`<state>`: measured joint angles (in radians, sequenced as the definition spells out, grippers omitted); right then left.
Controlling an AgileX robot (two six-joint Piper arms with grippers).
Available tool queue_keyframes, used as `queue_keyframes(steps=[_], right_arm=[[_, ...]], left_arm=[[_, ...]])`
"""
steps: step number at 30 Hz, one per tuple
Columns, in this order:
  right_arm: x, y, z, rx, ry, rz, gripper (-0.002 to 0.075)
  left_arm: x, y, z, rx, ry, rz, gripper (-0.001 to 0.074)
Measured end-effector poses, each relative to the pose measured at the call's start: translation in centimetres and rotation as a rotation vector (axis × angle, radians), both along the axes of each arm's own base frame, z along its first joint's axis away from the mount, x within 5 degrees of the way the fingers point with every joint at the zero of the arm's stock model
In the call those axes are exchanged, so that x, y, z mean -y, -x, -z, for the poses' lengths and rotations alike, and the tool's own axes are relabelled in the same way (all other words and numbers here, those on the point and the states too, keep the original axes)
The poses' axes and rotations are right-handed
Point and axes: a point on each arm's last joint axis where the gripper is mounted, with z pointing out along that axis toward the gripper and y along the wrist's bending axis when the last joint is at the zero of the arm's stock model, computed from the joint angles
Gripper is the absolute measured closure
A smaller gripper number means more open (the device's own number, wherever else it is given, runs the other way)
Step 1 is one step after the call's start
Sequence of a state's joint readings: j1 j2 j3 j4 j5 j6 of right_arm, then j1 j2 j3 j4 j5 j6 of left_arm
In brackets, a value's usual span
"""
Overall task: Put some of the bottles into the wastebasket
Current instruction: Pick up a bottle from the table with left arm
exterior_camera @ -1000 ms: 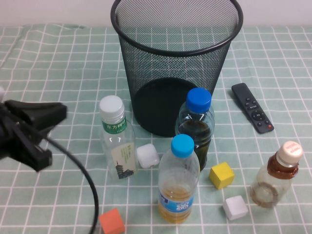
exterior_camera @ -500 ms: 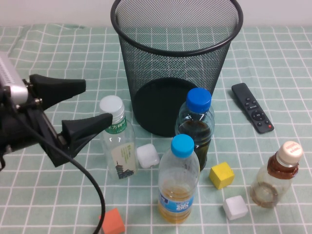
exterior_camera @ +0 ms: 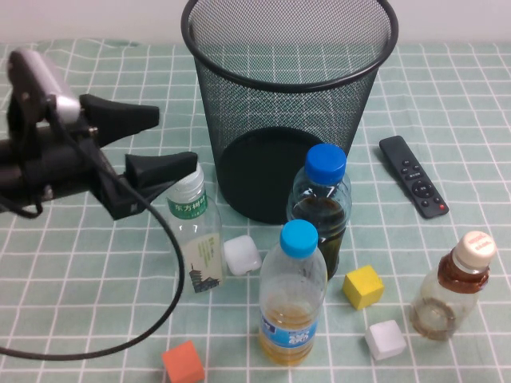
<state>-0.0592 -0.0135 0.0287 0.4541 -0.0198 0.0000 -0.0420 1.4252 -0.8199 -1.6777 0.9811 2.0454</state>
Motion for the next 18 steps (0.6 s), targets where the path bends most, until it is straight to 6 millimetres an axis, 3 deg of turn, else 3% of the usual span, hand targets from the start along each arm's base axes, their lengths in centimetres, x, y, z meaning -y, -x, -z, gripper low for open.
queue_keyframes(steps=[10,13,15,18], right_arm=[[0.0,0.0,0.0,-0.002,0.0,-0.001,0.0727],[0.0,0.0,0.0,-0.003,0.0,-0.002,0.0727],[0.0,0.0,0.0,-0.004,0.0,-0.002,0.0727],[0.0,0.0,0.0,-0.007,0.0,-0.005,0.0727]], left_arm=[[2.4,-2.0,3.0,-0.079,-0.111,-0.005,0.008],[2.3,-2.3,3.5,-0.113,-0.12,-0.043,0.0205],[2.2,-2.3,3.4,-0.135,-0.112,-0.058,0.0404],[2.1,-1.9,2.4,-0.117,-0.141,-0.052,0.0406]])
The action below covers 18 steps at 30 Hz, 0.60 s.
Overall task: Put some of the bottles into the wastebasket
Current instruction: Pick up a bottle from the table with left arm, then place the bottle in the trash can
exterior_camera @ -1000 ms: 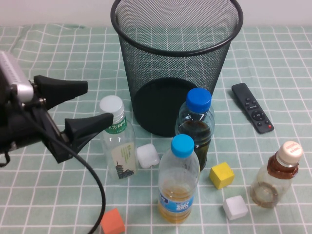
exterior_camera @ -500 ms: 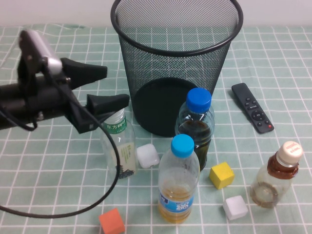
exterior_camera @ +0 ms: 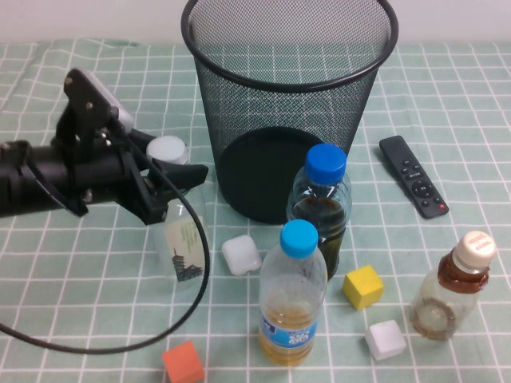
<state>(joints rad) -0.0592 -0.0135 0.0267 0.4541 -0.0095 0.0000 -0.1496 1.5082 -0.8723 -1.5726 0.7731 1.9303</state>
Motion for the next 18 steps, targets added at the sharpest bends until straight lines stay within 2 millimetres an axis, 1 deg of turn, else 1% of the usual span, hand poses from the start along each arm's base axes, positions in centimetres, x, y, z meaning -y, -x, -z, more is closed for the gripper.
queue_keyframes(steps=[1,4,6,9,10,12,13,15,18], right_arm=[[0.0,0.0,-0.2,-0.001,0.007,-0.004,0.0727],[-0.3,0.2,-1.1,-0.017,0.015,-0.031,0.0727],[-0.6,0.4,-1.7,-0.038,0.021,-0.057,0.0727],[-0.9,0.5,-2.7,-0.086,0.03,-0.096,0.0727],[-1.0,0.5,-3.0,-0.109,0.033,-0.106,0.0727],[-1.1,0.2,-3.7,-0.153,0.041,-0.123,0.0727],[-1.2,0.1,-4.1,-0.171,0.044,-0.128,0.0727],[-1.3,-0.3,-4.7,-0.217,0.059,-0.144,0.0727],[-1.4,-1.0,-5.6,-0.299,0.085,-0.174,0.0727]], left_arm=[[-0.1,0.1,-0.6,0.0,-0.016,0.0,0.0407],[-0.5,0.4,-4.1,-0.06,-0.022,-0.066,0.0407],[-0.9,0.7,-7.4,-0.105,-0.041,-0.114,0.0407],[-1.2,1.3,-13.2,-0.135,-0.072,-0.141,0.0407],[-1.3,1.5,-14.8,-0.13,-0.081,-0.146,0.0407],[-1.6,1.9,-19.0,-0.083,-0.086,-0.167,0.0407],[-1.7,2.1,-20.7,-0.048,-0.087,-0.178,0.0407],[-1.7,2.4,-24.8,0.031,-0.06,-0.183,0.0407],[-1.2,2.4,-28.9,0.083,-0.021,-0.149,0.0407]])
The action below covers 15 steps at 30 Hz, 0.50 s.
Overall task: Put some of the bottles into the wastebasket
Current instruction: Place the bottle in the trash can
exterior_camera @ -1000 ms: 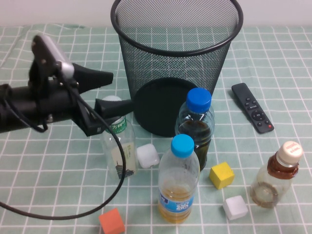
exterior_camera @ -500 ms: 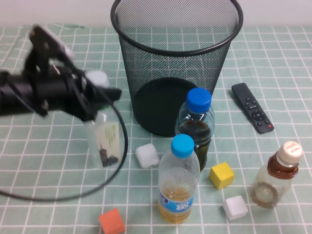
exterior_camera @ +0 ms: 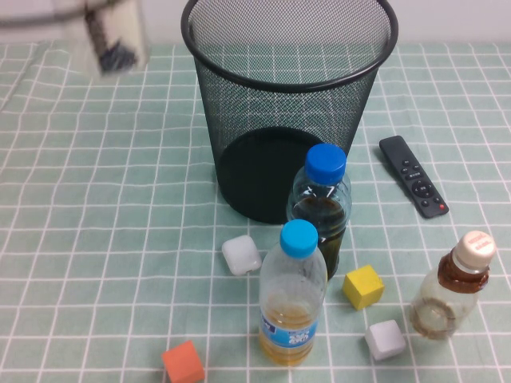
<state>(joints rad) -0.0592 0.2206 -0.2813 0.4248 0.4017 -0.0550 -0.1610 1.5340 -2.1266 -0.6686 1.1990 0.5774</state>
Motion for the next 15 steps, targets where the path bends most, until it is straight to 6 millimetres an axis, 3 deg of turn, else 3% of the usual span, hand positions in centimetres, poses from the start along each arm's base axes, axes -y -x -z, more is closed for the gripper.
queue_keyframes(steps=[4,8,11,15], right_arm=[[-0.2,-1.3,-0.6,-0.13,0.041,-0.049,0.0727],[-0.3,-2.4,-0.6,-0.213,0.074,-0.077,0.0727],[-0.2,-3.0,-0.7,-0.241,0.09,-0.088,0.0727],[-0.3,-3.5,-1.2,-0.261,0.098,-0.099,0.0727]], left_arm=[[2.4,-2.1,-2.3,0.102,0.041,0.066,0.0407],[6.6,-4.6,-1.3,0.136,0.07,0.152,0.0407],[10.2,-7.3,1.3,0.123,0.079,0.198,0.0407],[14.1,-12.2,7.2,0.054,0.053,0.215,0.0407]])
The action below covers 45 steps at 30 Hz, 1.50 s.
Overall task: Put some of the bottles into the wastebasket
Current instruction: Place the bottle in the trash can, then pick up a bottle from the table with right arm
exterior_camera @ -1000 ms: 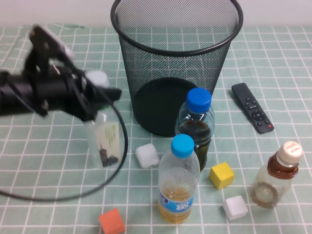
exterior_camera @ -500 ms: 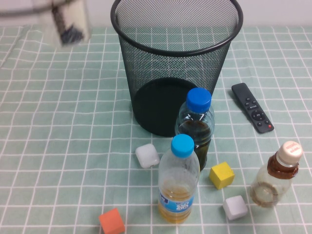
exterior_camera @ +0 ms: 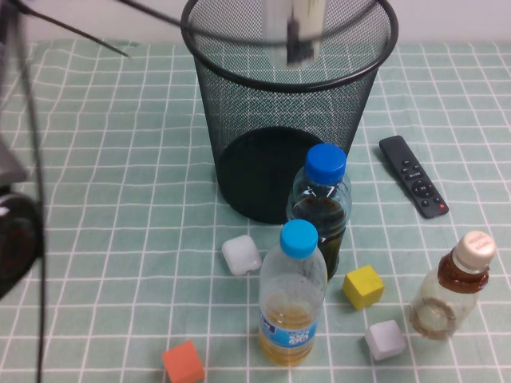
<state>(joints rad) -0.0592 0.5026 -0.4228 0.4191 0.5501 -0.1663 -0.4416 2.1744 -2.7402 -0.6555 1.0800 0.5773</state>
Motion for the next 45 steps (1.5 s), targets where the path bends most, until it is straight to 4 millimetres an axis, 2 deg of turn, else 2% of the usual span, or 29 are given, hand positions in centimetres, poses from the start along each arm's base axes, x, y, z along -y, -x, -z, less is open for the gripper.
queue_keyframes(steps=[4,7,10,14,17,20,22,24,26,28,33,36,39,42,45], right_arm=[[-0.1,-0.1,-0.3,-0.022,0.006,-0.014,0.0727],[-0.1,0.0,-0.5,-0.037,0.026,-0.024,0.0727],[0.0,0.1,-0.5,-0.045,0.046,-0.029,0.0727],[0.1,0.1,-0.7,-0.05,0.078,-0.035,0.0727],[0.1,0.2,-1.1,-0.059,0.097,-0.047,0.0723],[0.1,0.3,-2.3,-0.073,0.13,-0.064,0.0718],[0.1,0.3,-3.4,-0.109,0.148,-0.079,0.072],[0.2,0.0,-4.7,-0.158,0.157,-0.086,0.0725],[0.3,-0.7,-6.1,-0.217,0.174,-0.094,0.0727],[0.5,-1.8,-7.3,-0.26,0.186,-0.102,0.0727],[0.0,-5.3,-9.2,-0.32,0.174,-0.188,0.0727],[-1.7,-8.0,-9.5,-0.347,0.161,-0.306,0.0727],[-4.1,-9.7,-9.6,-0.348,0.192,-0.408,0.0727],[-6.6,-9.9,-9.7,-0.307,0.243,-0.477,0.0727],[-8.2,-9.2,-9.8,-0.275,0.317,-0.495,0.0727]], left_arm=[[2.0,-4.2,6.8,-0.109,-0.075,-0.012,0.0407],[2.8,-6.0,10.5,-0.17,-0.118,-0.017,0.0407],[3.2,-6.8,12.6,-0.201,-0.143,-0.012,0.0407],[3.4,-7.3,14.2,-0.227,-0.17,-0.003,0.04],[3.4,-7.4,14.5,-0.243,-0.18,-0.004,0.029],[3.2,-6.9,13.3,-0.24,-0.16,-0.016,0.0204],[2.8,-6.1,11.4,-0.214,-0.146,-0.017,0.0203],[2.3,-5.0,9.1,-0.179,-0.129,-0.016,0.0234],[1.6,-3.5,6.4,-0.138,-0.11,-0.012,0.0293],[0.8,-1.8,3.9,-0.118,-0.099,-0.005,0.0388],[-1.4,2.0,-0.5,-0.06,-0.165,-0.022,0.065],[-3.1,4.5,-3.2,-0.004,-0.192,-0.06,0.0712],[-4.6,7.0,-5.2,0.023,-0.203,-0.098,0.0731],[-6.0,9.1,-6.1,0.002,-0.216,-0.135,0.0735],[-6.9,10.6,-5.5,-0.051,-0.251,-0.145,0.0736]])
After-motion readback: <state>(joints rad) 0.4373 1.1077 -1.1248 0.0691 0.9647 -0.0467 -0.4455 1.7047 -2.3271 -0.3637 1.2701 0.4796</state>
